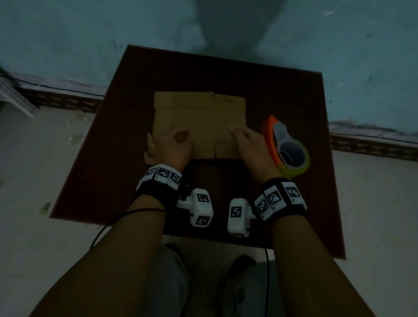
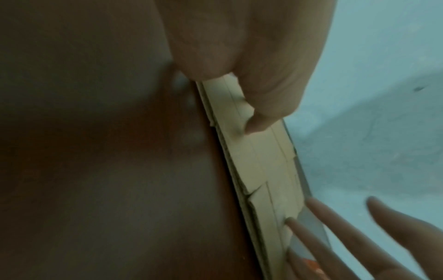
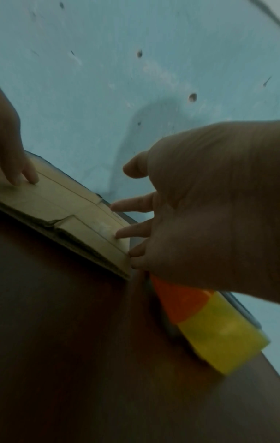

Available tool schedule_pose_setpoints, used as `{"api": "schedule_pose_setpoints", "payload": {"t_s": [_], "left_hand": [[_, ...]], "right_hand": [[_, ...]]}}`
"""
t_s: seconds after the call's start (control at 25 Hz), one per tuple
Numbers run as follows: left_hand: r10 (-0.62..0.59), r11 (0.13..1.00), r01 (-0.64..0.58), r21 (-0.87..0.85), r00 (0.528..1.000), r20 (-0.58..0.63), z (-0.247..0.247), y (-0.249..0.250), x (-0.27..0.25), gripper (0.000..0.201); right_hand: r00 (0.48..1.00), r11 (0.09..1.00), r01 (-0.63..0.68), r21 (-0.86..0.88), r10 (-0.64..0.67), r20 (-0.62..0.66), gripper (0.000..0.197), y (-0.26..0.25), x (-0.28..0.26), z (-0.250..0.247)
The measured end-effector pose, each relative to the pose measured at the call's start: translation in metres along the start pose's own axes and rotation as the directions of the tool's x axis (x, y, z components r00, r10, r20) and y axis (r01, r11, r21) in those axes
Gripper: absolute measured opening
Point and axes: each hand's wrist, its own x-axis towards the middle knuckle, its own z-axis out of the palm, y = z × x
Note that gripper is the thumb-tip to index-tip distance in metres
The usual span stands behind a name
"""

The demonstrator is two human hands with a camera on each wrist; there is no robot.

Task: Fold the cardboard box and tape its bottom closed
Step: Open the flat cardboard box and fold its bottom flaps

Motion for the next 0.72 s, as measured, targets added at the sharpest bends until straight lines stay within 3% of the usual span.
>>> {"api": "schedule_pose_setpoints", "payload": {"t_s": [0.12,0.24,0.36,0.48,0.56,0.72], "left_hand": [[-0.091,0.992,0.094,0.087,0.995,-0.035,-0.009,-0.006,-0.003,0.064],[-0.053,0.998,0.053,-0.014,0.999,-0.007,-0.033,-0.007,-0.018,0.047],[0.036,0.989,-0.037,-0.140,0.999,-0.010,-0.055,0.003,-0.029,0.028],[0.132,0.950,-0.148,-0.274,0.988,-0.077,-0.060,0.018,-0.048,0.050],[0.128,0.918,-0.168,-0.360,0.983,-0.131,-0.054,0.025,-0.053,0.055],[0.072,0.805,-0.188,-0.563,0.972,-0.222,-0.036,0.028,-0.049,0.039]], "right_hand": [[1.000,1.000,0.004,0.003,-0.004,-0.003,0.026,0.002,-0.021,0.005],[0.999,0.999,0.022,0.025,-0.021,-0.041,0.017,-0.005,-0.045,0.002],[0.996,0.996,0.082,0.031,-0.080,-0.045,0.032,-0.022,-0.050,-0.002],[0.991,0.986,0.123,0.109,-0.115,-0.073,0.040,-0.034,-0.049,-0.005],[0.990,0.980,0.125,0.152,-0.114,-0.077,0.045,-0.035,-0.042,-0.008],[0.993,0.974,0.102,0.204,-0.090,-0.071,0.057,-0.028,-0.024,-0.011]]}}
